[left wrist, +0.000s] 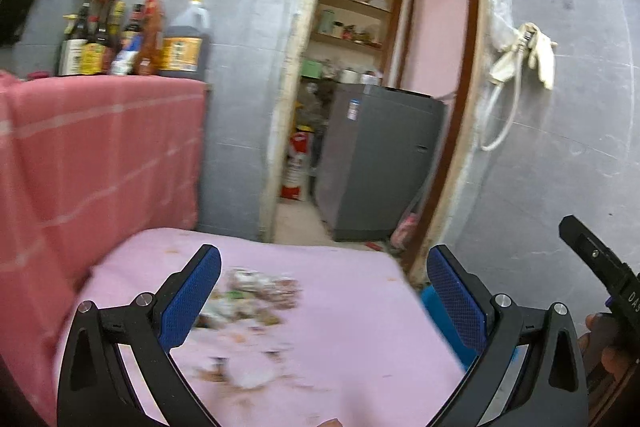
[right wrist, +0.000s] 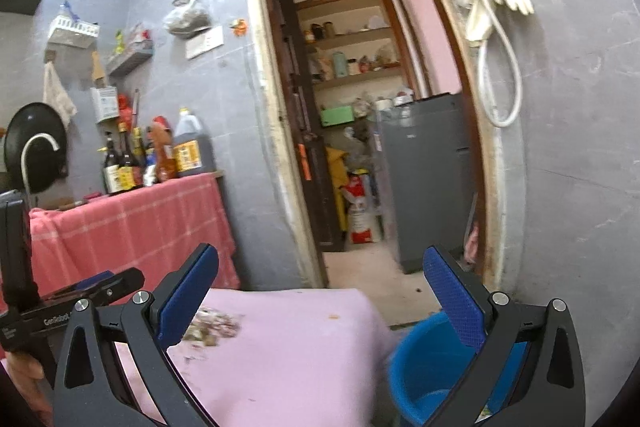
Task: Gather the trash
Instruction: 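Move both tools back over the remaining trash on the sheet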
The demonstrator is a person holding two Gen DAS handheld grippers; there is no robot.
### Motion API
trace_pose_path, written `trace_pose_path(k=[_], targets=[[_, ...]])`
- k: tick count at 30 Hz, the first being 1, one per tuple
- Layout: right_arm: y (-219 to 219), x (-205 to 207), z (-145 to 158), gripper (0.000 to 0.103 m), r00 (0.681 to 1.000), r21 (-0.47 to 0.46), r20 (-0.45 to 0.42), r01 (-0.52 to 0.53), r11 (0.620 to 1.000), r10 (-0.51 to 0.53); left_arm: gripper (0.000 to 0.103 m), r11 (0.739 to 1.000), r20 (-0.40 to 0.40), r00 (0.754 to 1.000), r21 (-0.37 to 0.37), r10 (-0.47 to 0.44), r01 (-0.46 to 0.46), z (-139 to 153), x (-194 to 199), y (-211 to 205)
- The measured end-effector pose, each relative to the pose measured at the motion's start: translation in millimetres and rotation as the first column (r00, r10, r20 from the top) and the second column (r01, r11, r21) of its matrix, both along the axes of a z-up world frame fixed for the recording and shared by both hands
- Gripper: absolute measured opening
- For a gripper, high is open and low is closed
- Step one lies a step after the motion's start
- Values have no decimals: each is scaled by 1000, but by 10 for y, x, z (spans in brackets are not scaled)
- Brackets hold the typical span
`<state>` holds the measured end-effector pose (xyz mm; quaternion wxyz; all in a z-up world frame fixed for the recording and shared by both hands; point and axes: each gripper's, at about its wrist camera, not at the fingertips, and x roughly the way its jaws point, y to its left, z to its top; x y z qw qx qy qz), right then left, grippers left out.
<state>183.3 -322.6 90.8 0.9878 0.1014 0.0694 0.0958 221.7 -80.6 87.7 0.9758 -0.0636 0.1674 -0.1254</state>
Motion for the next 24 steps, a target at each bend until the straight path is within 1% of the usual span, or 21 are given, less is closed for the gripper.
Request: trace_pose_path(k=[5, 8, 11, 16, 21, 24], targets=[[340, 50, -40, 103, 998, -7, 24, -52, 999, 52, 101, 996, 3, 996, 20, 88, -88, -49, -81, 403], [481, 100, -89, 103, 996, -16, 18, -84, 996, 84, 101, 991, -10, 991, 15, 132, -132, -106, -90, 613], [645, 192, -147, 103, 993, -45, -1, -116, 992, 116, 101, 987, -29, 986, 16, 163, -162, -187, -101, 793], [814, 375, -278, 103, 985, -86, -57, -170, 982, 166, 101, 986, -70, 983, 16, 167, -166, -343, -46, 967], [922, 577, -430, 103, 975, -111, -112, -204, 973, 192, 101, 987, -129, 979, 52, 155, -150, -551, 78, 1014], [982, 690, -520, 103, 970, -123, -138, -219, 968, 201, 101, 988, -160, 975, 49, 153, -147, -656, 152, 1052]])
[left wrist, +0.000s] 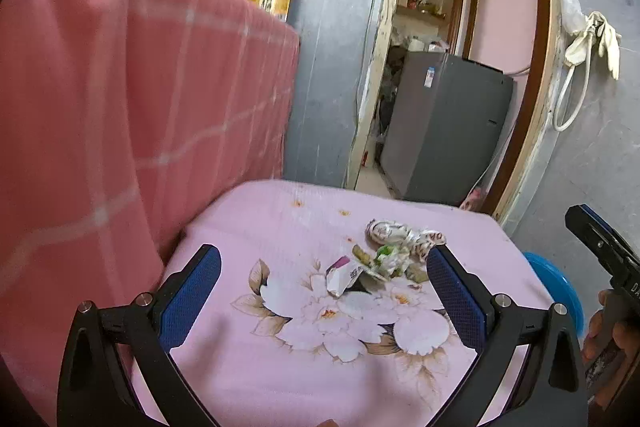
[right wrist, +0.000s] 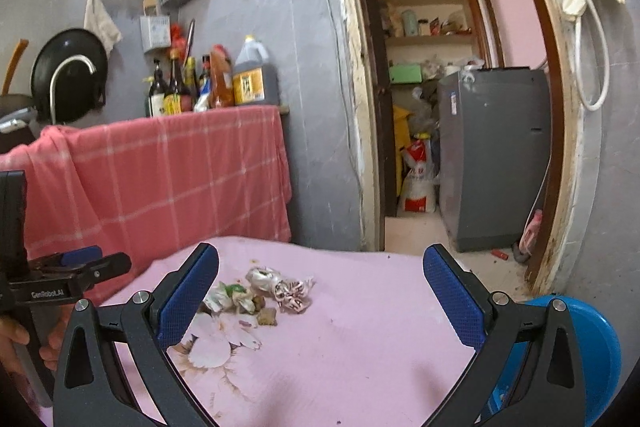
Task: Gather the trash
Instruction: 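Move both tools back over the remaining trash on the sheet, then grasp the white-pink paper with the left tool while the right tool grasps the brown paper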
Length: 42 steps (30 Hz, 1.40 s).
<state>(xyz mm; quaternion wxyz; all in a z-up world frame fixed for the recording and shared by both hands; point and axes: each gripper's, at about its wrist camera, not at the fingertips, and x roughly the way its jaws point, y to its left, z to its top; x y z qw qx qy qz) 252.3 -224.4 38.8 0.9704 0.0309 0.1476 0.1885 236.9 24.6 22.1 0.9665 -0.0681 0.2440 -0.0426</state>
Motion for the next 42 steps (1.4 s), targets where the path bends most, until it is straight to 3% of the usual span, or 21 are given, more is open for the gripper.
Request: trace_pose_path(k=[7, 11, 18, 22, 26, 31, 33, 36, 42], targets=[[179, 251, -194, 100, 994, -43, -99, -57, 997, 53, 100, 999, -65, 997, 14, -42, 43, -127, 180, -9], [299, 422, -324, 79, 973, -72, -209, -118, 990, 101, 99, 997, -106, 991, -21, -80, 78, -185, 274, -17], [386, 589, -442, 69, 936, -63, -324, -164, 984, 136, 72, 985, -217, 970, -153, -111, 78, -276, 601, 10], [452, 657, -509, 63, 918, -72, -368, -187, 980, 149, 59, 984, -272, 955, -159, -120, 78, -320, 712, -24], [545, 768, -616, 55, 886, -71, -428, -227, 971, 176, 53, 990, -329, 938, -124, -106, 68, -372, 784, -56], [682, 889, -729, 47, 846, -70, -495, -267, 961, 199, 48, 985, -337, 934, -156, -118, 68, -425, 817, -16], [757, 926, -761, 39, 834, -84, -515, -280, 956, 198, 43, 985, -340, 932, -158, -125, 75, -438, 828, -17], [849, 952, -784, 37, 825, -111, -531, -293, 950, 192, 34, 981, -346, 927, -170, -145, 90, -470, 840, -33], [920, 1024, -833, 37, 806, -133, -563, -307, 943, 183, 31, 981, -359, 920, -160, -159, 108, -472, 810, -64]])
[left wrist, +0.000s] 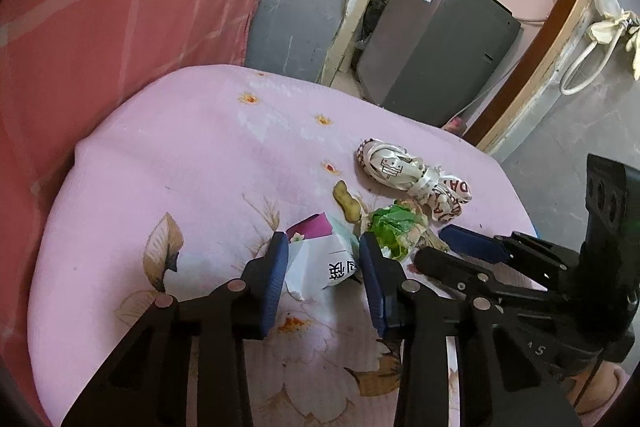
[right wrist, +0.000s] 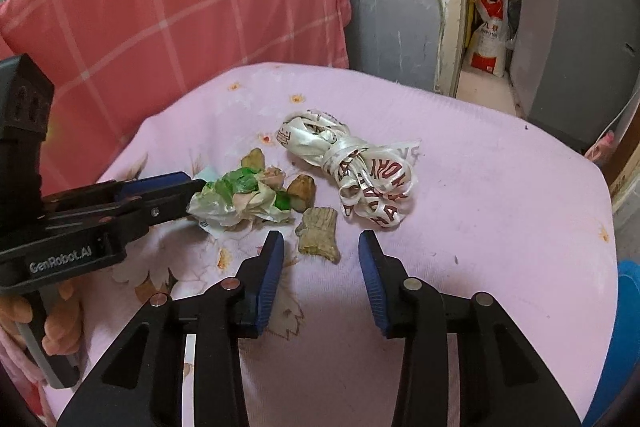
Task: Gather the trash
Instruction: 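Grasp the white-pink paper with the left tool while the right tool grasps the brown paper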
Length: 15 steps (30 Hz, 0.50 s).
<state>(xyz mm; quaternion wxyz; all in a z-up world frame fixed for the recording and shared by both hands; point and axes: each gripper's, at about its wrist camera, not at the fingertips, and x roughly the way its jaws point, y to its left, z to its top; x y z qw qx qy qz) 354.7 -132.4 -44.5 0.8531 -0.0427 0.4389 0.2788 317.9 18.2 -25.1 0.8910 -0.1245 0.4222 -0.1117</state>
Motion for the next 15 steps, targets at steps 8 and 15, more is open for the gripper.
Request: trace_pose_path(k=[8, 15], targets=[[58, -12, -7, 19, 1000, -20, 8, -19, 1000, 19, 23, 1000, -3, 1000, 14, -8, 8, 10, -18, -48], [59, -119, 12, 16, 999, -22, 40, -32, 999, 33, 13, 998, 36, 999, 52, -35, 33, 26, -113, -121]])
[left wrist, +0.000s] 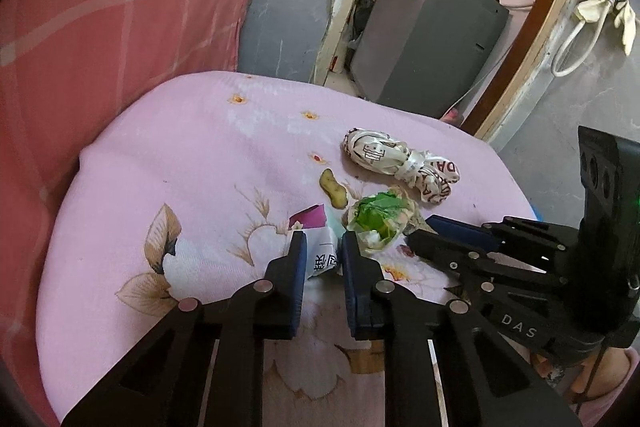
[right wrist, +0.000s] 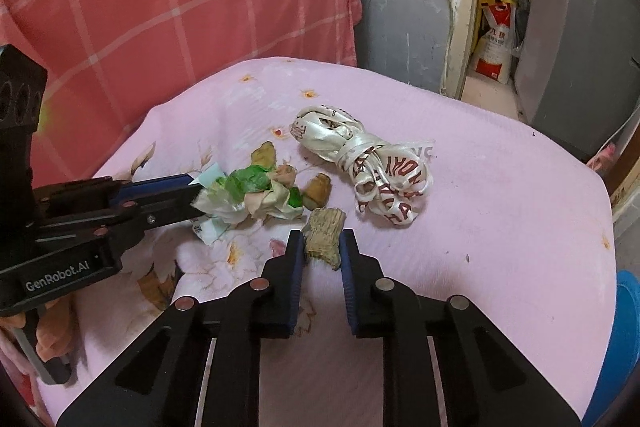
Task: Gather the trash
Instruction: 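Grasp the white-pink paper with the left tool while the right tool grasps the brown paper, then carry both papers over the blue basin and open both tools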
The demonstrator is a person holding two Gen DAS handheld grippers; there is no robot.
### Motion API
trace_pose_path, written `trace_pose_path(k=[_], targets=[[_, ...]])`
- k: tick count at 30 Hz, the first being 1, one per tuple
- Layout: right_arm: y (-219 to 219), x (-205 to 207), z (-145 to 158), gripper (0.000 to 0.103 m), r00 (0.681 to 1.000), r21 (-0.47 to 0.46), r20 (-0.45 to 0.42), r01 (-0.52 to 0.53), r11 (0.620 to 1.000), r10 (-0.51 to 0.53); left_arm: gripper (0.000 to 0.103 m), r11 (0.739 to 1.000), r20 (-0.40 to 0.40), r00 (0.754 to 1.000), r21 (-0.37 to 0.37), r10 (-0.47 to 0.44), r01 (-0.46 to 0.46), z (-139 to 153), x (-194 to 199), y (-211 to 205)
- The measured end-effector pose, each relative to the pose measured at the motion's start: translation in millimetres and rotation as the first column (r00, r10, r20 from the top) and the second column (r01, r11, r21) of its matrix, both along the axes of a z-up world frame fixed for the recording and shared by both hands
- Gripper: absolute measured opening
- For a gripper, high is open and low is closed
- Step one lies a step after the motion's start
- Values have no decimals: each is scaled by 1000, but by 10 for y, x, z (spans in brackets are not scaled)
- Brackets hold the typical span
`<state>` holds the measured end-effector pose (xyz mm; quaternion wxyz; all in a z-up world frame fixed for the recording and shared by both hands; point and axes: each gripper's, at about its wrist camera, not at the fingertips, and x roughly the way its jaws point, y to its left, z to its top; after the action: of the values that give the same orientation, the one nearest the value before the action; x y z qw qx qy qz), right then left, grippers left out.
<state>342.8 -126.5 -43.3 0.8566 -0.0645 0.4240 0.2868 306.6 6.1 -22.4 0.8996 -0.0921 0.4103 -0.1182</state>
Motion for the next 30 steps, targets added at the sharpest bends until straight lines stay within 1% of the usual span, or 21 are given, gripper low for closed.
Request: trace_pose_path(k=[5, 9, 13, 17, 19, 23, 26, 30], targets=[[-99, -147, 41, 16, 999, 35, 31, 14, 999, -15, 8, 999, 13, 1000, -33, 10, -9, 26, -12, 15], [-198, -256, 96, 16, 998, 81, 59, 26, 996, -31, 6, 1000, 47, 999, -29, 10, -9, 67, -76, -17], [-297, -406, 191, 16, 993, 114, 113, 32, 993, -45, 6, 999, 94, 995, -44, 18, -14, 141, -188, -32], [-408, -616, 328, 16, 979, 156, 192, 41, 987, -71, 6, 997, 153, 988, -73, 22, -11, 274, -326, -59], [-473, -703, 397, 16, 971, 177, 222, 49, 983, -88, 6, 996, 197, 980, -84, 16, 1, 361, -409, -108], [-691, -897, 578, 16, 944, 240, 294, 77, 968, -148, 6, 996, 284, 959, -90, 3, 24, 537, -575, -274], [-903, -1025, 733, 16, 920, 287, 338, 100, 953, -199, 6, 995, 346, 938, -87, -13, 46, 660, -653, -439], [-1185, -1161, 932, 16, 892, 341, 378, 116, 933, -249, 6, 994, 425, 904, -70, -50, 88, 827, -736, -705]])
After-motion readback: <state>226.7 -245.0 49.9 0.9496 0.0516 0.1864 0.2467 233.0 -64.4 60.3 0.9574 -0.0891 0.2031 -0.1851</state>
